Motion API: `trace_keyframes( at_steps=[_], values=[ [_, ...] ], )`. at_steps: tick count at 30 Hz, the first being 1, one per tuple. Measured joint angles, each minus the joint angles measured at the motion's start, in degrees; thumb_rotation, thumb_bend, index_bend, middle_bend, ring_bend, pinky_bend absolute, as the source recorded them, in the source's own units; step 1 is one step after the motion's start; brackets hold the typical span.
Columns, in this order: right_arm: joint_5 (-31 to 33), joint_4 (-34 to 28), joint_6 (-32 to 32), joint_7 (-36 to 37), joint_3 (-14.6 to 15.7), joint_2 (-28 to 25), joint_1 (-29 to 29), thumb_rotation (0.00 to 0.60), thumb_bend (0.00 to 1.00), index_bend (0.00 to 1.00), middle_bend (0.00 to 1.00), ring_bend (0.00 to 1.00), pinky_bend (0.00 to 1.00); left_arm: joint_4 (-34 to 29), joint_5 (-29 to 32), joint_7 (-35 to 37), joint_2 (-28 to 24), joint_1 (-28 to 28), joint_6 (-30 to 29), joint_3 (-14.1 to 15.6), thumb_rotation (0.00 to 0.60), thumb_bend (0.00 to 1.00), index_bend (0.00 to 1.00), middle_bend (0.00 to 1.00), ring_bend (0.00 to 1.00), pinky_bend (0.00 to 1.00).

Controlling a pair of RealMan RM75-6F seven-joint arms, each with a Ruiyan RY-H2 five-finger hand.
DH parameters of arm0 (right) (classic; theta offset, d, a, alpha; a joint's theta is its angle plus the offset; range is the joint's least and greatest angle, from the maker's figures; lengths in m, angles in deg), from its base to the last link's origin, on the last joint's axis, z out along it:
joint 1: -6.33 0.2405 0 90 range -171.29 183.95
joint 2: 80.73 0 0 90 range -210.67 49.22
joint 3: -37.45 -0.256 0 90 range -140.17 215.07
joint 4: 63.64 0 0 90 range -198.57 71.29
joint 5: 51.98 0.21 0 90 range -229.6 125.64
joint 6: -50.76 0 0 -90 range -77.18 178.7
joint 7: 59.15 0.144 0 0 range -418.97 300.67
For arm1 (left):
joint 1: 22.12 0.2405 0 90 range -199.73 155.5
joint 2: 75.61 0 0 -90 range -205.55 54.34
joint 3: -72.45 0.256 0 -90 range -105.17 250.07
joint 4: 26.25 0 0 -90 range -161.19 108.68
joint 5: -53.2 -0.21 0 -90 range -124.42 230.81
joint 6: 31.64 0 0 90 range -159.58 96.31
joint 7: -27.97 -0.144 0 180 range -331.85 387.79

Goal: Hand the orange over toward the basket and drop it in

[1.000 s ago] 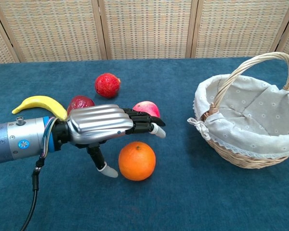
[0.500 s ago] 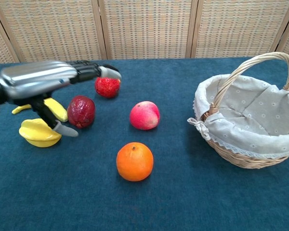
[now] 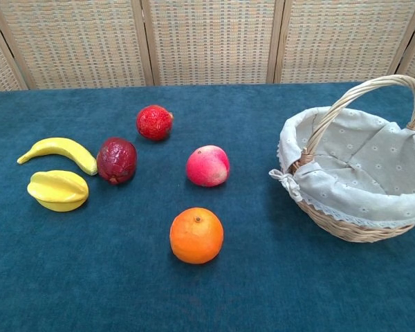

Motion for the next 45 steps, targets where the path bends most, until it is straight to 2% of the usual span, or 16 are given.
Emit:
trace_keyframes(
  at_steps=[3,8,15,18,24,32,37,45],
  values=[
    [-1.0,-0.1,-0.5,0.4,0.1,-0.2,0.0,0.600,0.00,0.00,0.00,0.00,0.00,-1.1,1.3,0.5,-2.0,1.6,-0.2,-0.3,0.600,0.00,0.00,0.00,0.00,0.00],
    [-4.3,0.3,-1.6,2.1,0.2,-1.0,0.5,0.600,0.00,0.00,0.00,0.00,0.00,0.2,0.7,2.4,-2.6,2.6,0.2,-0.6,0.600,0.00,0.00,0.00,0.00,0.00],
    [-13.0,-1.3,-1.6,5.8,-0.2,-6.4,4.6,0.600,0.00,0.00,0.00,0.00,0.00,2.1,-1.3,4.9,-2.8,3.4,1.2,-1.2,0.600,0.00,0.00,0.00,0.00,0.00],
    [-18.5,-3.6,0.5,7.3,-0.3,-9.4,8.4,0.600,0.00,0.00,0.00,0.00,0.00,2.2,-2.0,5.9,-3.1,3.8,1.2,-1.6,0.600,0.00,0.00,0.00,0.00,0.00],
    [-28.0,-9.3,11.4,10.2,-1.1,-13.0,20.9,0.600,0.00,0.00,0.00,0.00,0.00,2.8,-1.8,7.0,-3.4,4.2,2.2,-2.5,0.600,0.00,0.00,0.00,0.00,0.00],
    [-29.4,-17.2,31.3,8.4,-3.5,-12.7,36.0,0.600,0.00,0.00,0.00,0.00,0.00,3.7,0.1,8.4,-3.8,4.4,4.0,-4.4,0.600,0.00,0.00,0.00,0.00,0.00],
    [-27.0,-19.4,43.1,5.0,-4.4,-8.5,43.3,0.600,0.00,0.00,0.00,0.00,0.00,4.2,0.9,9.3,-4.1,4.4,5.0,-5.2,0.600,0.00,0.00,0.00,0.00,0.00],
    [-17.3,-17.4,56.3,-4.6,-4.8,3.9,50.3,0.600,0.00,0.00,0.00,0.00,0.00,4.6,1.5,10.0,-4.3,4.6,6.4,-5.9,0.600,0.00,0.00,0.00,0.00,0.00]
  ],
)
